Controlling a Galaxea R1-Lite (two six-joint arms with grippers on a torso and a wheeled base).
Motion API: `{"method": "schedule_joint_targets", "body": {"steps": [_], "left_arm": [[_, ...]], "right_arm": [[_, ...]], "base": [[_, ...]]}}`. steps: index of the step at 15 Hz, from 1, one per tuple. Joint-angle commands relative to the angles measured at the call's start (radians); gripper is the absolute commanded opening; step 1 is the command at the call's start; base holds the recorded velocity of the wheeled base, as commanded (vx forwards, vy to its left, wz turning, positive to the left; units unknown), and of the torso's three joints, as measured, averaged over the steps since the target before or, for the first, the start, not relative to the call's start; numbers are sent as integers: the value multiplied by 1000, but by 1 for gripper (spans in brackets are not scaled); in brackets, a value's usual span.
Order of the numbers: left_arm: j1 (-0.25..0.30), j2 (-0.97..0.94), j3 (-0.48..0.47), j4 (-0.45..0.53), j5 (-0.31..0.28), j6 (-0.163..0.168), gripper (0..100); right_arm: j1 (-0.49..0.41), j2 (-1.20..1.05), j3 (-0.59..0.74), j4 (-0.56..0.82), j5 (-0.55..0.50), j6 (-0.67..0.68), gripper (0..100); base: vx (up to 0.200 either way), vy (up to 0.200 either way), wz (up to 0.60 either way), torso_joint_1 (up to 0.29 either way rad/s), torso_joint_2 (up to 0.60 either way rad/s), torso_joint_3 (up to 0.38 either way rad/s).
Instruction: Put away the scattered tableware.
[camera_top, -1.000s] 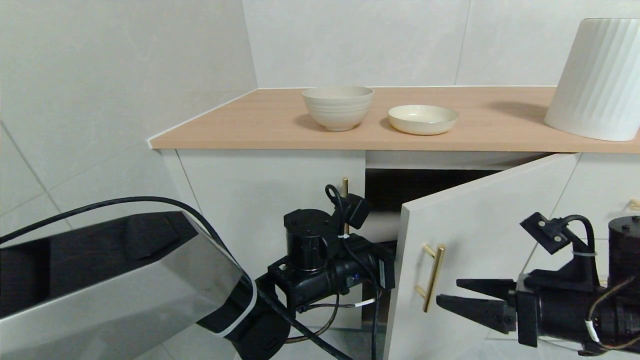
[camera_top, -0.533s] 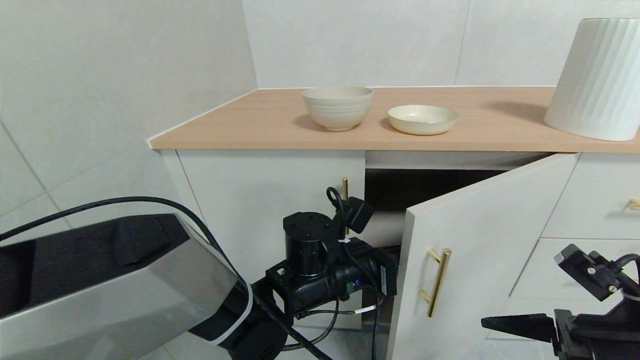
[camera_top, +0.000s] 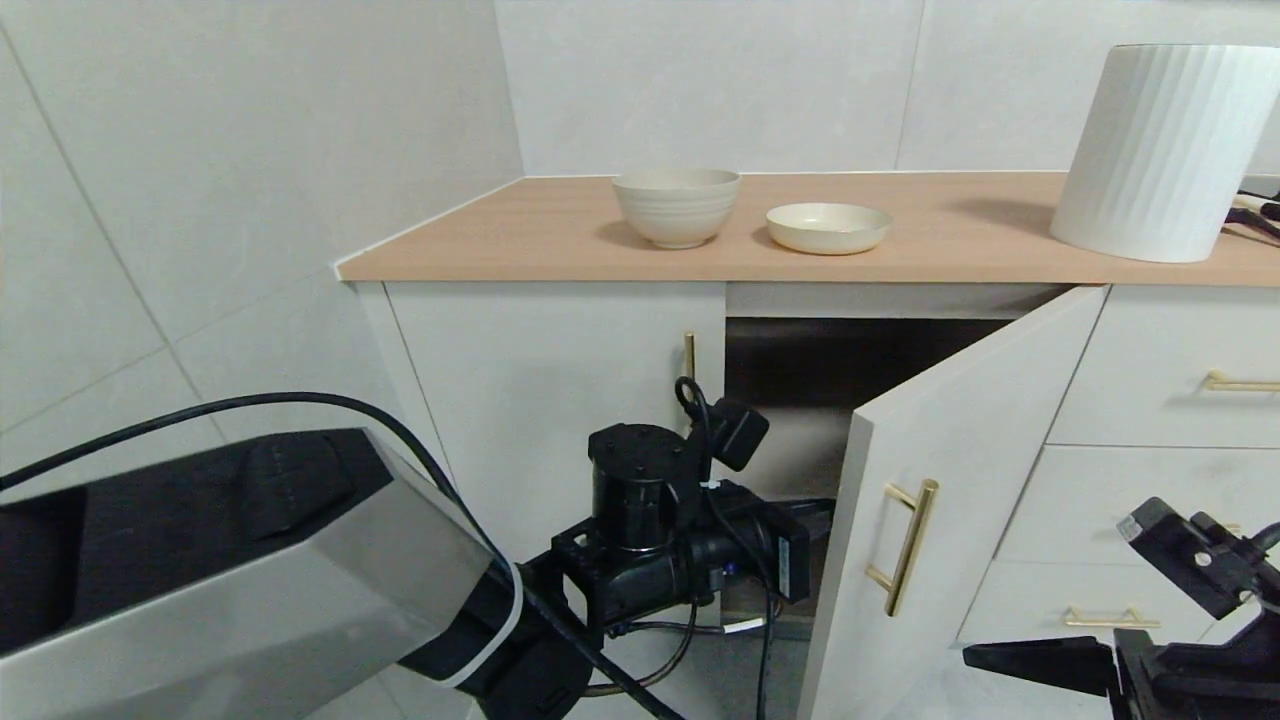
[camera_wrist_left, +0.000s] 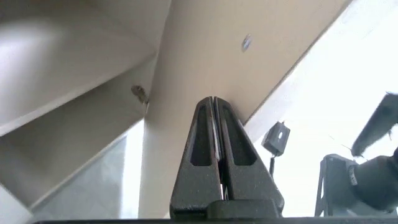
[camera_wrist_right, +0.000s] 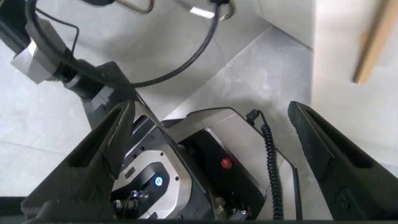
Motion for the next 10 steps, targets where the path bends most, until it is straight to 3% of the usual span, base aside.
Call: {"method": "schedule_joint_targets", "body": {"steps": [1,4,6,10], "left_arm": [[0,28,-93,72,2,-1,0],[3,41,-187,196,2,-1,0],[3,42,-197,207,0,-1,0],[2,37,-210,221,2,-1,0]], "right_arm": [[-1,0,0,-1,-1,0,100],[-1,-2,10,-2,-3,0,100],[-1,-2,10,-2,-3,0,100],[-1,-5,11,-2,-3,0,100]], "base": [[0,0,0,0,0,0],[0,0,0,0,0,0],[0,0,0,0,0,0],[-200,0,0,8,1,1]]}}
